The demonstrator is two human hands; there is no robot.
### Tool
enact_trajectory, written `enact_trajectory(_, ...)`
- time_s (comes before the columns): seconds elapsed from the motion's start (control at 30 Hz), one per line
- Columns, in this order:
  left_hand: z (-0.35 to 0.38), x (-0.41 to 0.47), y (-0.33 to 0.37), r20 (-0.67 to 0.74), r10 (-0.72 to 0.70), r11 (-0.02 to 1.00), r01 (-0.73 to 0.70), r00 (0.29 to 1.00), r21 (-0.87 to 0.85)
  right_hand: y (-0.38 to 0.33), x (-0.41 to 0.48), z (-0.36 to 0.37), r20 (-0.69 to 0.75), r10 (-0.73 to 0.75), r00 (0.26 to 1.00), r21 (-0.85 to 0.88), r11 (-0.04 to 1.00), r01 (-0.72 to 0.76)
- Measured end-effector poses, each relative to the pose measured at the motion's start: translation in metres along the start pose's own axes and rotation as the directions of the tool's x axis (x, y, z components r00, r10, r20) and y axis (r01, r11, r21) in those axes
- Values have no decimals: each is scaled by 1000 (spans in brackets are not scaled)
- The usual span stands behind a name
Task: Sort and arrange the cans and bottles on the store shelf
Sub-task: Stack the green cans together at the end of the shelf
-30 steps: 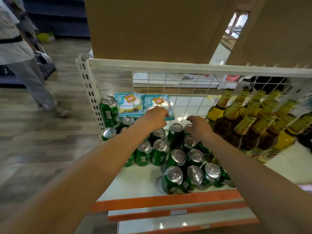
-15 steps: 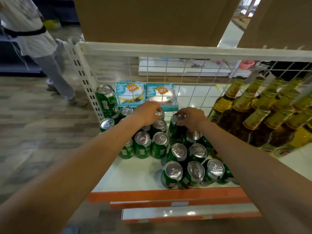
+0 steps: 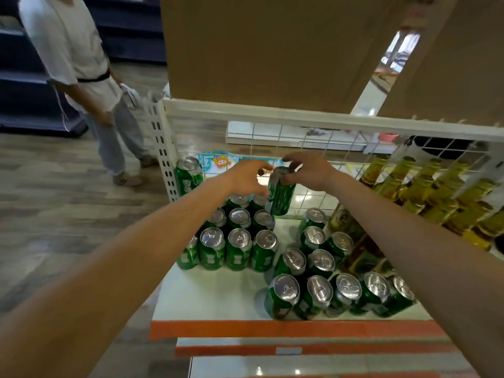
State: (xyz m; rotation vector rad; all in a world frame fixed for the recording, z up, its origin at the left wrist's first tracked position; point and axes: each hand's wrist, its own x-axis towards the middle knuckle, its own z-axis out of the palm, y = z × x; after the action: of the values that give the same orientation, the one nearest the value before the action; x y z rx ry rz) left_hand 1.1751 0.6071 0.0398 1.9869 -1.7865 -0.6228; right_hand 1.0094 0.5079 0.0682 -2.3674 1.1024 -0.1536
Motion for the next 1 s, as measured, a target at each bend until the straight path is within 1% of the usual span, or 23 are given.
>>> enact_trajectory(0.07,-12,-7,-5,-22,-4,999,4,1000,-37,-20,1,-3,9,-31,999,5,1000,31)
enact_trajectory(0.13,-23,-14,-14,-45,-24,997,20,999,-76,-39,3,-2,23,-49,999,54,997,48)
enact_trajectory(0.23,-34,-26,-29,-91,-28,994,19,995,-104,-64,12,10,-10,-53,999,61,997,54)
enact_trajectory(0.33,-37,-37,-39,-168,6,997,-19,986,-72,-86,21,28,-65,-35,997,46,998,38)
enact_trajectory(0.43,-32,-42,-46,-272,62,994,-84,960,-70,-100,27,42,-94,-11,995,72,997,18)
enact_trajectory(0.5,-30,-41,-50,-306,43,995,-68,951,-71,-105,30,47,-99,7,995,73,997,0)
enact_trajectory(0.6,-31,-32,-55,-268,-17,1000,11,963,-27,-106,34,50,-104,27,994,37,999,-23)
enact_trajectory(0.67,-32,-25,-59,-233,-48,999,49,971,-5,-102,38,52,-81,21,996,78,997,-15)
enact_trajectory(0.77,-39,-15,-66,-194,-57,992,77,979,98,-88,44,52,-32,20,999,186,982,-13)
enact_trajectory(0.9,-49,-6,-71,-133,-34,951,72,991,300,-57,45,55,-52,81,995,181,981,-70)
enact_trajectory(1.0,-49,-3,-74,-110,-12,876,64,994,478,-32,39,60,-31,124,992,133,984,-119)
